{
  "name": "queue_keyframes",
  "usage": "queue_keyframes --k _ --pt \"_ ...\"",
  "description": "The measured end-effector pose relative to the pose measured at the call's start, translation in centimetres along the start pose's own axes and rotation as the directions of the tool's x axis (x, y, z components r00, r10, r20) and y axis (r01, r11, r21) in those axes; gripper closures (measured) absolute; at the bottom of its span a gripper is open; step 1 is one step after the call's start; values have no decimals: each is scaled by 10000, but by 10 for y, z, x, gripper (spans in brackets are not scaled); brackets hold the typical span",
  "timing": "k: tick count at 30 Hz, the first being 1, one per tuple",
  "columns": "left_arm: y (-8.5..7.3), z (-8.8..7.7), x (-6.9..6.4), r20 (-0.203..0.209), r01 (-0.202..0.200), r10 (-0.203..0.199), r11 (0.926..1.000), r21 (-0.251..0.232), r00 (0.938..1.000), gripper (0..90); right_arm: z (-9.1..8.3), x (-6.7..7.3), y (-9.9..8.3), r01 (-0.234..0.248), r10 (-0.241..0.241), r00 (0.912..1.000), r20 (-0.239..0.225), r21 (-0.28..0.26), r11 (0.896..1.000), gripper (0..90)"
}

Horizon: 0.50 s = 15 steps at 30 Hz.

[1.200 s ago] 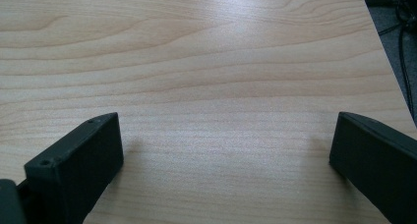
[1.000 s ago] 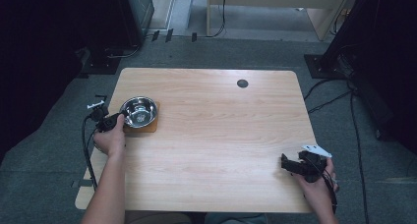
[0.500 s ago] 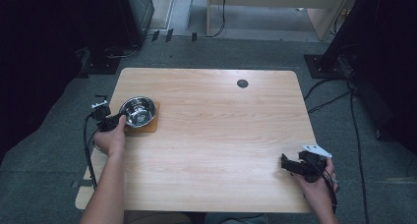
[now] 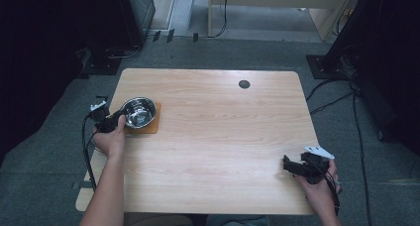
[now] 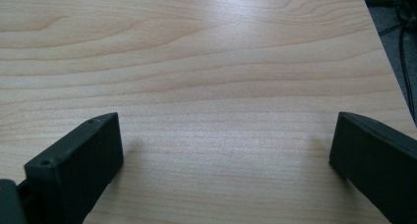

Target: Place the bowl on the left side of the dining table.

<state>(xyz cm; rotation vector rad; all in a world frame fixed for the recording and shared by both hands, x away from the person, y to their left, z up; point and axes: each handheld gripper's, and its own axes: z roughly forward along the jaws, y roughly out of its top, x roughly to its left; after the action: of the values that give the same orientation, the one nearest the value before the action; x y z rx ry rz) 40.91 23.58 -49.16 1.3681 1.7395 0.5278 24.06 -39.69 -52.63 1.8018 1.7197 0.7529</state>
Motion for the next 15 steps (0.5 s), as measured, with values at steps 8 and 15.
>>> queue_keyframes --k 8,15 --pt "5 -9 1 1050 267 -262 9996 -37 9941 350 0 0 0 4 -4 10000 16 10 10000 0" --pt "8 -19 -2 1640 -344 358 9993 -115 9858 153 0 0 0 20 -20 10000 23 10 10000 0"
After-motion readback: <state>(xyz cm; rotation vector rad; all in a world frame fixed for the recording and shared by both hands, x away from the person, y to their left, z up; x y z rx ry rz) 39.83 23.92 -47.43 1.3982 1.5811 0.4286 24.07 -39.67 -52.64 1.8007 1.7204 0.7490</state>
